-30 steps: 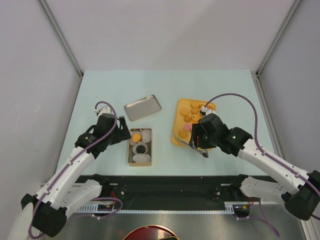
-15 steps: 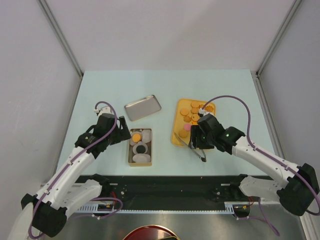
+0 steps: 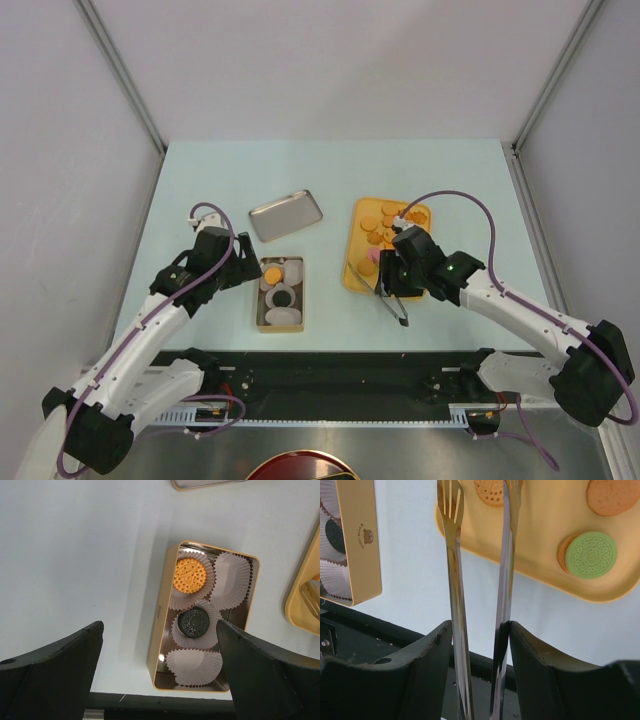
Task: Pack the cookies
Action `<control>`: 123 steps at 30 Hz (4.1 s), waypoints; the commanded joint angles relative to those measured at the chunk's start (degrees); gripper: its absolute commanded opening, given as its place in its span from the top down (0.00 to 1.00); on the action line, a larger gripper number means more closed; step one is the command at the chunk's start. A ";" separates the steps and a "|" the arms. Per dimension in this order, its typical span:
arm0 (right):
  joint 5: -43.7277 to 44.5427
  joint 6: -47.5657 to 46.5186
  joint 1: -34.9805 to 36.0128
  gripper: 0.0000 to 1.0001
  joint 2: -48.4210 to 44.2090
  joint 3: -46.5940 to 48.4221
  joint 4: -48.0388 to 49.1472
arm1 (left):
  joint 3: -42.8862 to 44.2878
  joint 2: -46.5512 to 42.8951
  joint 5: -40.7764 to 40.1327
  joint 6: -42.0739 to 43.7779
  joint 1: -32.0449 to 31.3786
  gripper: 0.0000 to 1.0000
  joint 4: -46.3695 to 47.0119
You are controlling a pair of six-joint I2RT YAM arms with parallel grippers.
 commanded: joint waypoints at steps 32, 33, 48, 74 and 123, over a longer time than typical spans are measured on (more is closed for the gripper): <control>3.86 0.08 1.65 0.47 0.34 -10.39 6.48 | -0.43 -0.97 1.43 -0.05 0.26 0.00 1.24; 4.21 -0.01 1.92 0.47 0.86 -10.39 6.65 | -0.43 -1.06 1.43 -0.05 0.35 0.00 1.15; 13.44 6.91 15.01 0.09 4.38 -4.68 3.13 | -0.70 -0.71 1.60 -0.13 0.26 0.00 1.67; 25.75 26.09 25.47 0.10 24.69 -8.10 16.31 | -1.05 -2.38 1.60 0.22 -1.06 0.00 1.50; 13.53 -7.39 6.14 0.70 2.01 15.19 -15.23 | -1.05 -1.50 0.99 -0.04 -1.41 0.00 1.59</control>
